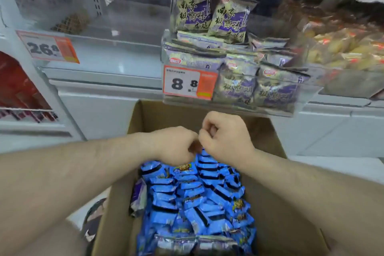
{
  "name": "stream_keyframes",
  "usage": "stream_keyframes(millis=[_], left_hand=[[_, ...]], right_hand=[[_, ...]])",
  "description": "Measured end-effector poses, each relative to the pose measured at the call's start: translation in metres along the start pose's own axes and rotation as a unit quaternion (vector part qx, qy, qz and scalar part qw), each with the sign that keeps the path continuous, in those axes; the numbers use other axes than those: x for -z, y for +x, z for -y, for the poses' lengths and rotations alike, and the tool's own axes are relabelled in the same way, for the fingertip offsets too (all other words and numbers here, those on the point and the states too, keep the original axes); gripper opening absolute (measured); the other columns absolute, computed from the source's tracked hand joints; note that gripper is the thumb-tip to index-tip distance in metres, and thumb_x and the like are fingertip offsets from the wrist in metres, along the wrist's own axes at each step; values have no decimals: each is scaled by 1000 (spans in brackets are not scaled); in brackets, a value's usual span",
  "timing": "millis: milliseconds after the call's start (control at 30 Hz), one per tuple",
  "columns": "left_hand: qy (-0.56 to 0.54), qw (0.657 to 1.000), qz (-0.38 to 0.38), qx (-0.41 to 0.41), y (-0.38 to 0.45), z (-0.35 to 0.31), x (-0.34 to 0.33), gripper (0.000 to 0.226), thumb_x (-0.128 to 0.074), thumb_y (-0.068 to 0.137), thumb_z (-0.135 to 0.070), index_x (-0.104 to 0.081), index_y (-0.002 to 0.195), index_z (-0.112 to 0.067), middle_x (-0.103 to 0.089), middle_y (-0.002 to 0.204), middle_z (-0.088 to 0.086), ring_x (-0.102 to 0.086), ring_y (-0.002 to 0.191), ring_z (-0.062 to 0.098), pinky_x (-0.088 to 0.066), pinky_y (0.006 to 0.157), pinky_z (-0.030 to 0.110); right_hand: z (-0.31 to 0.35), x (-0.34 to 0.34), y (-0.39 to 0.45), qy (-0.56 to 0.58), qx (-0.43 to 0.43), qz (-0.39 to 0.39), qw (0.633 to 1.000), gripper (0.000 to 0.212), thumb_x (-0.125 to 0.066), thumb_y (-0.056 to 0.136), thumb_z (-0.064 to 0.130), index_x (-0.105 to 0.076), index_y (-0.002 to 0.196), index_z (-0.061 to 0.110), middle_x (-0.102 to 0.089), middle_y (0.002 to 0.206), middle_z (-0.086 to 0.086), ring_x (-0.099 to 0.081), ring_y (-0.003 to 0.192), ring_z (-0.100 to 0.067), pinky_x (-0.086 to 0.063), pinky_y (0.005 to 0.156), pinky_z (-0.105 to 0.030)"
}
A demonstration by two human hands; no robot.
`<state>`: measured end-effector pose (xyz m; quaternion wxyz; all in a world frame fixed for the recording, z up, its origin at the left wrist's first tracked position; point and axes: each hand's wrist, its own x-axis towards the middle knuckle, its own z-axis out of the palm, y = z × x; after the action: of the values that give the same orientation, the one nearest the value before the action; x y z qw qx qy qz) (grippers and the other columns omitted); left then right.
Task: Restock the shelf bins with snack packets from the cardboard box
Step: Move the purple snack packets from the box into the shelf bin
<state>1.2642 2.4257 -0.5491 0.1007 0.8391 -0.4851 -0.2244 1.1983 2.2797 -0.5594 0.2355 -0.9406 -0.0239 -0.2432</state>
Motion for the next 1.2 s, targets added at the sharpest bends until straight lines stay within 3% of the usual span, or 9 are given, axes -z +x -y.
stream_keyframes(millis=[67, 167, 333, 567, 733, 833, 967, 1067, 1200], left_hand=[[2, 998, 54, 35, 0, 14, -15, 12, -52, 80, -21, -55, 88, -30, -62, 88, -9, -62, 94, 20, -47, 85, 29], [-13, 993, 108, 49, -1, 19, -33, 26, -51, 84, -16, -64, 105, -25, -67, 109, -6, -61, 101, 14, -45, 93, 25], [-21, 986, 154, 61, 3, 21, -43, 29, -49, 91, -13, -60, 116, -20, -62, 113, -7, -54, 95, 10, -41, 81, 19], [-15, 980, 133, 150, 7, 41, -43, 18, -48, 85, -15, -62, 94, -19, -64, 91, 5, -52, 77, 21, -49, 73, 33], [-107, 948, 114, 276, 5, 44, -37, 42, -47, 92, -45, -58, 111, -9, -63, 98, 6, -60, 86, 25, -58, 78, 43], [-343, 866, 148, 334, -2, 35, -31, 49, -40, 91, -66, -54, 118, -28, -56, 120, -2, -56, 108, 26, -55, 84, 46], [-642, 710, 70, 281, -1, 30, -23, 27, -56, 92, -41, -66, 106, -20, -68, 117, 8, -64, 104, 32, -51, 91, 48], [-672, 703, -44, 230, 4, 28, -30, 35, -68, 82, 0, -58, 112, -12, -70, 110, 19, -67, 104, 36, -51, 93, 54], [-588, 766, -91, 243, 4, 42, -38, 77, -85, 47, -6, -49, 113, -24, -65, 114, 25, -64, 105, 44, -45, 92, 68]], right_hand=[[-17, -35, -27, -39, -78, 236, 968, 14, -55, 78, 23, -46, 67, 27, -55, 66, 7, -59, 74, -25, -44, 63, -32], [-34, -77, -62, -48, -113, 572, 811, 8, -62, 89, 22, -63, 95, 18, -61, 88, -1, -56, 83, -24, -43, 68, -30], [-30, -125, -118, -124, 18, 723, 679, 52, -73, 79, 47, -65, 105, 3, -67, 92, -14, -59, 82, -33, -47, 65, -35], [-22, -128, -119, -152, 119, 663, 724, 14, -59, 90, 22, -58, 87, 8, -59, 82, -10, -58, 79, -31, -51, 66, -37], [-26, -62, -60, -119, 65, 508, 851, 13, -53, 91, 21, -49, 81, 14, -48, 75, -3, -49, 71, -27, -45, 62, -39], [-33, -28, -50, -131, 195, 229, 945, 11, -48, 79, 15, -57, 76, 10, -54, 72, -7, -53, 57, -30, -43, 46, -33], [-39, -8, -45, -119, 271, 82, 952, 21, -46, 79, 11, -65, 79, 4, -57, 77, -11, -49, 50, -30, -42, 41, -31], [-53, -15, -62, -74, 222, 100, 967, 29, -50, 77, 19, -50, 105, 11, -43, 103, -6, -57, 64, -30, -49, 49, -34], [-75, -26, -80, -132, -14, 343, 930, 71, -62, 83, 51, -31, 137, 17, -37, 129, -4, -57, 97, -29, -50, 80, -41]])
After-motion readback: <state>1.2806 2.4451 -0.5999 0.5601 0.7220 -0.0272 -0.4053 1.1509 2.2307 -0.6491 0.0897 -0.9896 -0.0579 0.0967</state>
